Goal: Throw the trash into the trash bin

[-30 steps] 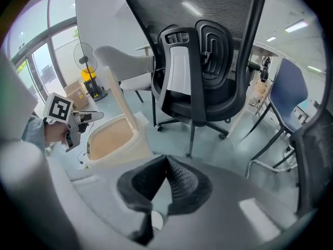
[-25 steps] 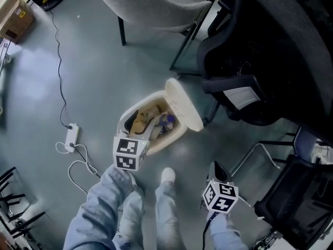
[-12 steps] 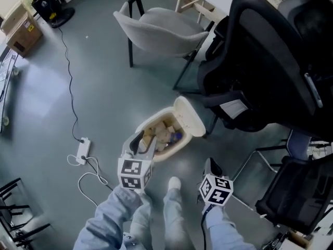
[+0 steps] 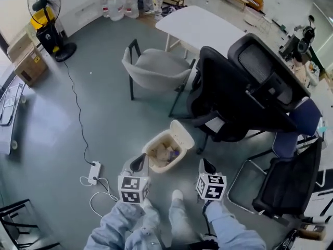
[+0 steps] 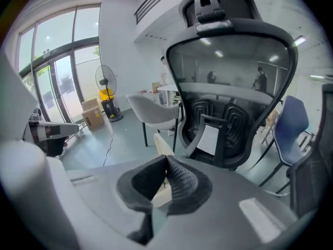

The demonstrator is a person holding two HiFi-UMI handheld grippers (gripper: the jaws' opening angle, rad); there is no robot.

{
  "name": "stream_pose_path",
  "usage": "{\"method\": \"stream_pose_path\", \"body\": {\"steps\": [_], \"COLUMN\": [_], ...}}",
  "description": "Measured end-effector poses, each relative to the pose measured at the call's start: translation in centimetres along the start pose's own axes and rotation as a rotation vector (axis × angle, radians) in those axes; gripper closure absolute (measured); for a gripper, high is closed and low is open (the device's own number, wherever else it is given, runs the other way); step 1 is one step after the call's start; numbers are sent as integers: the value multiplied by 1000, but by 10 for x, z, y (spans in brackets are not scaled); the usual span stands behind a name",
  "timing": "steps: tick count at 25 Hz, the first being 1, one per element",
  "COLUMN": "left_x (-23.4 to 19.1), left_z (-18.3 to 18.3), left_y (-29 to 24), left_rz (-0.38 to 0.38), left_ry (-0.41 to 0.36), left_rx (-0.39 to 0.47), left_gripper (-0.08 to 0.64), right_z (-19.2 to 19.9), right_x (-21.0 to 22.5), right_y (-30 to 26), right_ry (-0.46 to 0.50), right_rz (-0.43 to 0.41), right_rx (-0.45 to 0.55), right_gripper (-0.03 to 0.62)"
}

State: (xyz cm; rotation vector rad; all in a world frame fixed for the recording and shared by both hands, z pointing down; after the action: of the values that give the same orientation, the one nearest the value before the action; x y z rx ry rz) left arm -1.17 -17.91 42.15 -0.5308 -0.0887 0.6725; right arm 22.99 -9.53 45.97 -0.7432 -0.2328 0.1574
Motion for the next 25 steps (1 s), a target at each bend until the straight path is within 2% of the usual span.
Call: {"method": "stream_pose_path", "body": {"steps": [3, 7, 13, 19, 25], "left_x": [6, 5, -11, -33, -41], "left_z": [-29, -62, -80, -92, -105], "left_y": [23, 56, 94, 112, 115], "left_rz": [-8, -58, -153, -232, -268], "left_ry": [-12, -33, 26, 48, 57], "left_rx": [39, 62, 81, 137, 159], "left_gripper": [551, 551, 551, 551, 552], "right_z": [-31, -70, -118, -122, -128], "right_x": [-16, -32, -26, 7, 12], "right_y": [20, 50, 87, 95, 96], "right_ry": [31, 93, 105, 55, 34], "right_rz": [-28, -65, -77, -38, -34], "right_rx": [44, 95, 207, 219, 227], "right_gripper": [589, 589, 589, 589, 589]}}
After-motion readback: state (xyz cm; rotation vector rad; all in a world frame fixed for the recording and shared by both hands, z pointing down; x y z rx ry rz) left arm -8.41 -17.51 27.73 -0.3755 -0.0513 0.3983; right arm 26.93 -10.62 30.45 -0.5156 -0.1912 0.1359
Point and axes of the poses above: the fingertips, and each gripper's own axes: y backward along the fingers, x to its right, z out of its underside, the point moved 2 cm from there along y, backward along the fingers, and after that the axes turned 6 degrees about -y, right-handed, at the moved point
